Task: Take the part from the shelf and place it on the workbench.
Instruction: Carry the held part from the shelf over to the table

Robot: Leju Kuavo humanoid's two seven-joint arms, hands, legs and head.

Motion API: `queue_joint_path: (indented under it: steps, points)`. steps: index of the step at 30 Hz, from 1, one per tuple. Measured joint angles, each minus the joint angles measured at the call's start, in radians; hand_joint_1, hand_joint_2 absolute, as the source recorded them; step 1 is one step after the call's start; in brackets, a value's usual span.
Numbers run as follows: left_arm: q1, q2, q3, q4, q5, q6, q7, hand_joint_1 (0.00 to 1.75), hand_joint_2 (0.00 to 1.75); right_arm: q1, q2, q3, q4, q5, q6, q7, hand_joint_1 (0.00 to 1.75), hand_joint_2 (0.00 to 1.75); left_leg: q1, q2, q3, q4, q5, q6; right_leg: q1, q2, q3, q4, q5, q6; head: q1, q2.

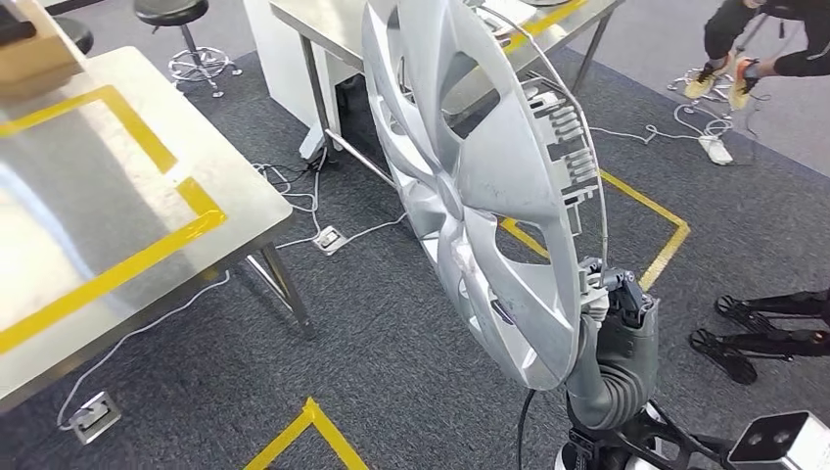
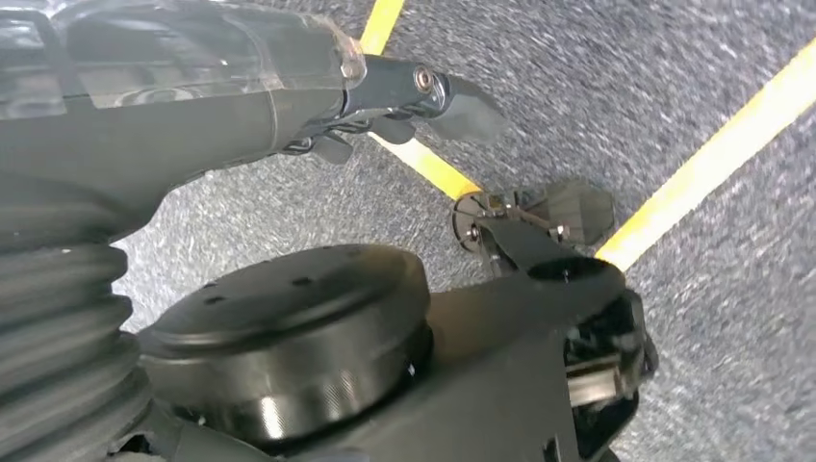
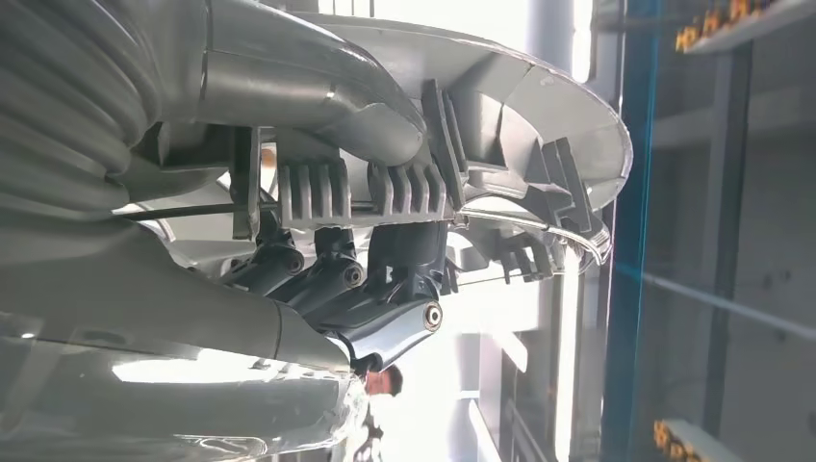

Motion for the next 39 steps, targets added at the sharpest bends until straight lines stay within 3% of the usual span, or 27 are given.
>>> queue_joint_path:
  steps: [2,3,5,6,7,9,10,12,13,15,17,19,21,23,26,27,28,29,32,34,35,36,37,39]
  points:
    - [0.000,-0.004,0.000,0.000,-0.001,0.000,0.000,0.00,1.75,0.000,0.000,0.000,0.000,0.000,0.004,-0.001,1.75,1.75,0.000,-0.024,-0.004,-0.001,0.005,-0.002,0.008,0.039,0.045,-0.114,0.049,-0.023,-0.001,0.000]
    - [0.000,-0.006,0.000,0.000,-0.002,0.000,0.001,0.00,1.75,0.000,0.000,0.000,0.000,0.000,0.005,-0.001,1.75,1.75,0.002,-0.034,-0.007,-0.002,0.008,-0.005,0.011,0.050,0.055,-0.140,0.055,-0.029,0.000,0.000]
    - [0.002,-0.007,0.000,0.000,-0.002,-0.002,0.002,0.00,1.75,-0.001,0.000,0.000,-0.001,0.000,0.007,-0.001,1.75,1.75,0.006,-0.054,-0.013,-0.008,0.018,-0.019,0.013,0.040,0.061,-0.158,0.059,-0.030,0.004,0.000]
    - [0.002,-0.007,0.000,0.000,-0.002,-0.002,0.002,0.00,1.75,-0.001,0.001,0.000,-0.001,0.000,0.007,-0.001,1.75,1.75,0.004,-0.047,-0.016,-0.008,0.018,-0.024,0.011,0.028,0.066,-0.172,0.066,-0.025,0.007,0.000]
    - [0.003,-0.006,0.000,0.000,-0.002,-0.003,0.002,0.00,1.75,-0.001,0.003,-0.001,-0.001,0.000,0.008,-0.002,1.75,1.75,0.002,-0.025,-0.022,0.000,0.007,-0.030,0.008,0.017,0.072,-0.189,0.073,-0.022,0.004,0.000]
    - [0.002,-0.004,0.000,0.000,-0.003,-0.004,0.003,0.00,1.75,0.000,0.008,0.000,-0.001,0.000,0.008,-0.003,1.75,1.75,-0.001,0.033,-0.055,0.070,-0.046,-0.038,0.002,-0.007,0.079,-0.212,0.087,-0.017,-0.008,0.000]
    - [0.002,-0.003,0.000,0.000,-0.003,-0.004,0.003,0.00,1.75,0.001,0.009,0.000,-0.001,0.000,0.008,-0.003,1.75,1.75,0.002,0.049,-0.080,0.128,-0.078,-0.044,0.001,-0.018,0.078,-0.213,0.088,-0.018,-0.016,0.000]
    - [0.002,-0.002,0.000,0.000,-0.004,-0.004,0.002,0.00,1.75,0.004,0.010,0.000,0.001,0.000,0.008,-0.004,1.75,1.75,0.010,0.052,-0.114,0.216,-0.108,-0.056,-0.001,-0.043,0.076,-0.207,0.086,-0.015,-0.026,0.000]
    - [0.003,-0.002,0.000,0.000,-0.004,-0.004,0.002,0.00,1.75,0.006,0.010,0.000,0.002,0.000,0.008,-0.004,1.75,1.75,0.014,0.054,-0.109,0.214,-0.097,-0.062,-0.003,-0.054,0.074,-0.203,0.084,-0.011,-0.031,0.000]
    - [0.003,-0.001,0.000,0.000,-0.005,-0.004,0.002,0.00,1.75,0.008,0.012,0.000,0.002,0.000,0.008,-0.004,1.75,1.75,0.019,0.076,-0.050,0.112,-0.043,-0.073,-0.007,-0.073,0.071,-0.188,0.074,-0.001,-0.040,0.000]
    - [0.002,-0.001,0.000,0.000,-0.006,-0.004,0.001,0.00,1.75,0.007,0.014,0.000,0.002,0.000,0.009,-0.004,1.75,1.75,0.018,0.113,0.006,0.017,-0.014,-0.065,-0.006,-0.085,0.068,-0.170,0.062,0.013,-0.047,0.000]
    - [0.002,-0.002,0.000,0.000,-0.006,-0.005,0.000,0.00,1.75,0.007,0.014,-0.001,0.001,0.001,0.010,-0.004,1.75,1.75,0.012,0.124,0.014,-0.001,-0.015,-0.042,-0.004,-0.094,0.068,-0.161,0.057,0.024,-0.046,0.000]
    - [0.002,0.000,0.000,0.000,-0.006,-0.005,-0.001,0.00,1.75,0.006,0.014,-0.001,0.001,0.001,0.011,-0.004,1.75,1.75,0.011,0.108,0.010,-0.004,-0.011,-0.024,-0.007,-0.096,0.068,-0.160,0.053,0.033,-0.042,0.000]
    - [0.001,0.000,0.000,0.000,-0.006,-0.005,-0.002,0.00,1.75,0.007,0.014,-0.003,0.001,0.001,0.012,-0.004,1.75,1.75,0.014,0.089,0.007,-0.007,-0.005,-0.012,-0.011,-0.069,0.054,-0.122,0.018,0.043,-0.038,0.000]
    - [-0.001,-0.001,0.000,0.000,-0.006,-0.006,-0.003,0.00,1.75,0.010,0.014,-0.005,0.001,0.001,0.013,-0.005,1.75,1.75,0.012,0.059,0.000,-0.007,0.002,-0.002,-0.012,-0.031,-0.018,0.058,-0.080,0.049,-0.021,0.000]
    - [0.000,-0.001,0.000,0.000,-0.006,-0.006,-0.004,0.00,1.75,0.011,0.014,-0.006,0.001,0.001,0.014,-0.005,1.75,1.75,0.011,0.047,-0.002,-0.007,0.003,0.000,-0.012,-0.028,-0.037,0.104,-0.094,0.047,-0.015,0.000]
    - [0.000,-0.001,0.000,0.000,-0.006,-0.006,-0.004,0.00,1.75,0.012,0.014,-0.006,0.002,0.002,0.014,-0.005,1.75,1.75,0.009,0.035,-0.002,-0.007,0.005,0.002,-0.012,-0.026,-0.041,0.117,-0.087,0.043,-0.010,0.000]
    - [0.001,-0.001,0.000,0.000,-0.006,-0.006,-0.005,0.00,1.75,0.011,0.014,-0.006,0.002,0.002,0.014,-0.006,1.75,1.75,0.006,0.022,-0.002,-0.007,0.006,0.003,-0.011,-0.023,-0.027,0.088,-0.060,0.037,-0.006,0.000]
    - [0.000,-0.005,0.000,0.000,-0.006,-0.006,-0.008,0.00,1.75,0.010,0.014,-0.006,0.001,0.004,0.016,-0.006,1.75,1.75,0.004,-0.014,-0.003,-0.007,0.012,-0.001,-0.006,0.025,0.056,-0.101,0.037,0.008,-0.002,0.000]
    - [0.000,-0.008,0.000,0.000,-0.006,-0.006,-0.010,0.00,1.75,0.008,0.014,-0.006,0.001,0.005,0.017,-0.007,1.75,1.75,0.010,-0.033,-0.011,-0.008,0.020,-0.011,-0.001,0.044,0.076,-0.152,0.048,-0.002,0.000,0.000]
    - [0.000,-0.009,0.000,0.000,-0.006,-0.006,-0.010,0.00,1.75,0.007,0.014,-0.006,0.001,0.006,0.018,-0.007,1.75,1.75,0.012,-0.042,-0.015,-0.009,0.025,-0.018,0.001,0.037,0.077,-0.159,0.051,-0.002,0.003,0.000]
    - [0.001,-0.010,0.000,0.000,-0.006,-0.007,-0.010,0.00,1.75,0.005,0.014,-0.006,0.001,0.006,0.018,-0.007,1.75,1.75,0.014,-0.044,-0.019,-0.010,0.027,-0.024,-0.001,0.027,0.080,-0.170,0.055,-0.002,0.006,0.000]
    - [0.003,-0.010,0.000,0.000,-0.006,-0.007,-0.010,0.00,1.75,0.003,0.014,-0.006,0.001,0.007,0.018,-0.008,1.75,1.75,0.012,-0.028,-0.025,-0.006,0.022,-0.029,-0.003,0.017,0.083,-0.184,0.060,-0.002,0.006,0.000]
    - [0.002,-0.008,0.000,0.000,-0.006,-0.007,-0.010,0.00,1.75,0.000,0.016,-0.007,0.000,0.008,0.018,-0.009,1.75,1.75,0.007,0.023,-0.053,0.050,-0.022,-0.037,-0.008,-0.006,0.088,-0.206,0.074,-0.003,-0.005,0.000]
